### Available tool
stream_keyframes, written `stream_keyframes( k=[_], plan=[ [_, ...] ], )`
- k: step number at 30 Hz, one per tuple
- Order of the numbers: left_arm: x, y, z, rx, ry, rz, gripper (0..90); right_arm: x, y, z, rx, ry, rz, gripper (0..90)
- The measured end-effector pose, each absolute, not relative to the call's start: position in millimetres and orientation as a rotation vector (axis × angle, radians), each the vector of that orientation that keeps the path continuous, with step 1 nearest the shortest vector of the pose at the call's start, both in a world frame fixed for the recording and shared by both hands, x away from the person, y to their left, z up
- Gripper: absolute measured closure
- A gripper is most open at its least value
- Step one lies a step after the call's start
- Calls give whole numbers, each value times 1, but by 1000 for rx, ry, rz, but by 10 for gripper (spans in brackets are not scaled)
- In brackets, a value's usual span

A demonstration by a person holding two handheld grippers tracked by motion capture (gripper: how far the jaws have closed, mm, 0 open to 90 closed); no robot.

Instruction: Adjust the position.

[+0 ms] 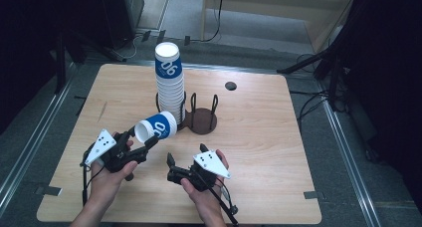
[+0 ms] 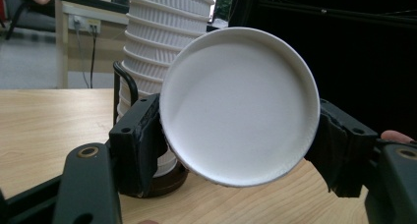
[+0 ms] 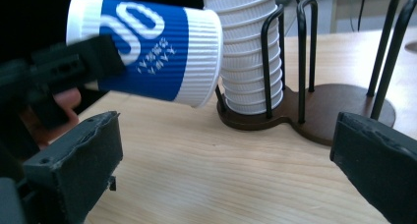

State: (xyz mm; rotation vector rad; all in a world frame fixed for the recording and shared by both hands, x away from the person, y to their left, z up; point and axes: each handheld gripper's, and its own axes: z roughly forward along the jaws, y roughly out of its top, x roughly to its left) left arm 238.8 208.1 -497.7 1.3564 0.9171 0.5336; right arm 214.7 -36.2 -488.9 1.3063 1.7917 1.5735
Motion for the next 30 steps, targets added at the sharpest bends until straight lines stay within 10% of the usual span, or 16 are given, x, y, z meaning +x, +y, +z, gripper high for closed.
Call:
stream_keyframes(
  k=[30],
  plan=[
    [237, 202, -500, 1308, 888, 549, 293, 230, -23, -478, 1912, 1512, 1939, 2]
  ],
)
